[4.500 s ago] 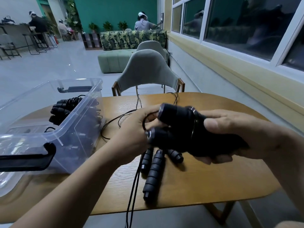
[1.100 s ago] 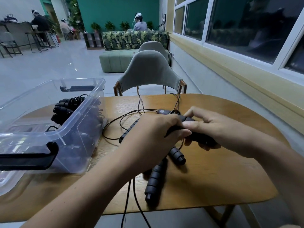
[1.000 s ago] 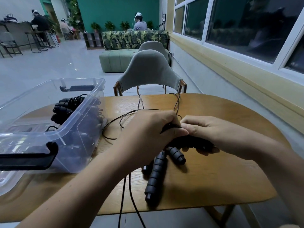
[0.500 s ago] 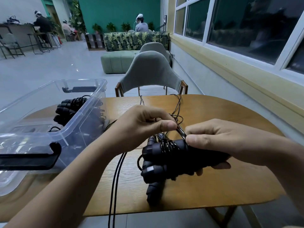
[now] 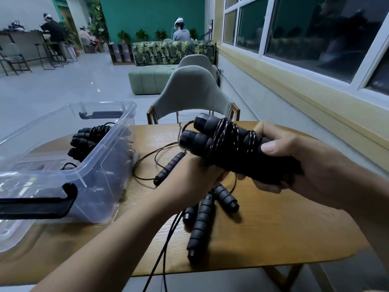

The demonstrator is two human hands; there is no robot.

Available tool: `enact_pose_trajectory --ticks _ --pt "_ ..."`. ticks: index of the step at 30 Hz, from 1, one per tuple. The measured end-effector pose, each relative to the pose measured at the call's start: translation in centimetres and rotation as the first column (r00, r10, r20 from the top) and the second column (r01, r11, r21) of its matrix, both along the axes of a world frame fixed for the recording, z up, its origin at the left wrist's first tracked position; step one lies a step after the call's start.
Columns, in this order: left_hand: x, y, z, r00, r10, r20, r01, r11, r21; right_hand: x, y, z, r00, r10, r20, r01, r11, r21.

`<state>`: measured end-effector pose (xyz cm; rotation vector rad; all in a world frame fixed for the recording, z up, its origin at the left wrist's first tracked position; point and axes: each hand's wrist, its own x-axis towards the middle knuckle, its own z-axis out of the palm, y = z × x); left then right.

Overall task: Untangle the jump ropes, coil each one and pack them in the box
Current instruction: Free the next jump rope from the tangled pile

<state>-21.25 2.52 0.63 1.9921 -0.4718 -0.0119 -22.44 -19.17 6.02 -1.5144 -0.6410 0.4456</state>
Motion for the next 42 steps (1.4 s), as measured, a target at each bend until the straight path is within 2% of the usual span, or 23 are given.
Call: enact_pose_trajectory --ticks 2,5,8,10,14,20,24,27,29,32,35,39,42 --pt "-0.2 -0.5 -0.1 0.999 -0.039 0.020 0.041 0.993 -0.108 -0.2 -0.5 -0.2 0.996 -0.069 0.063 0.071 0.997 -0.023" --pt "-0.2 -0.7 -0.3 0.998 -0.038 0.042 0.043 0.993 -0.113 -0.8 -0.9 -0.1 0.956 -0.264 0.127 0.276 0.958 -0.085" --pt "-0.2 -0.9 -0.5 0.995 -0.044 0.090 0.037 0.996 0.080 -0.7 -0.8 -0.2 0.903 -0.363 0.228 0.395 0.911 -0.118" --pt "-0.6 -1.3 -0.6 0.993 -0.045 0.105 0.020 0.973 0.228 -0.6 -0.7 -0.2 0.881 -0.410 0.238 0.444 0.890 -0.109" --pt "-1.3 -1.7 -0.5 0.982 -0.023 0.187 -0.037 0.950 0.310 -0.5 -0.2 -0.8 0.849 -0.421 0.320 0.479 0.868 -0.130" --pt "-1.8 -1.7 -0.2 0.950 -0.106 0.293 -0.032 0.902 0.431 0.3 0.3 -1.9 0.668 -0.432 0.606 0.632 0.759 -0.156" --pt "-1.7 -1.0 0.1 0.907 -0.120 0.404 -0.063 0.909 0.412 1.0 0.2 -2.8 0.621 -0.393 0.678 0.685 0.692 -0.227" --pt "-1.6 -0.2 0.6 0.857 -0.105 0.505 -0.069 0.947 0.314 1.4 0.3 -3.5 0.659 -0.356 0.663 0.660 0.697 -0.282" --pt "-1.3 0.4 1.0 0.848 -0.081 0.523 -0.087 0.953 0.289 1.4 0.5 -3.8 0.695 -0.308 0.650 0.622 0.711 -0.327" --pt "-0.8 1.5 1.6 0.848 -0.070 0.526 -0.077 0.965 0.252 1.0 0.7 -3.7 0.794 -0.220 0.567 0.498 0.771 -0.398" --pt "-0.5 2.5 2.3 0.839 -0.045 0.543 -0.069 0.980 0.187 0.5 0.8 -3.0 0.885 -0.185 0.426 0.353 0.865 -0.357" --pt "0.1 3.6 2.9 0.841 -0.036 0.539 -0.050 0.988 0.145 0.1 0.7 -2.5 0.921 -0.182 0.343 0.284 0.919 -0.273" --pt "0.9 4.3 2.9 0.898 -0.050 0.436 0.002 0.994 0.110 -0.2 0.5 -2.1 0.941 -0.163 0.297 0.242 0.937 -0.250"
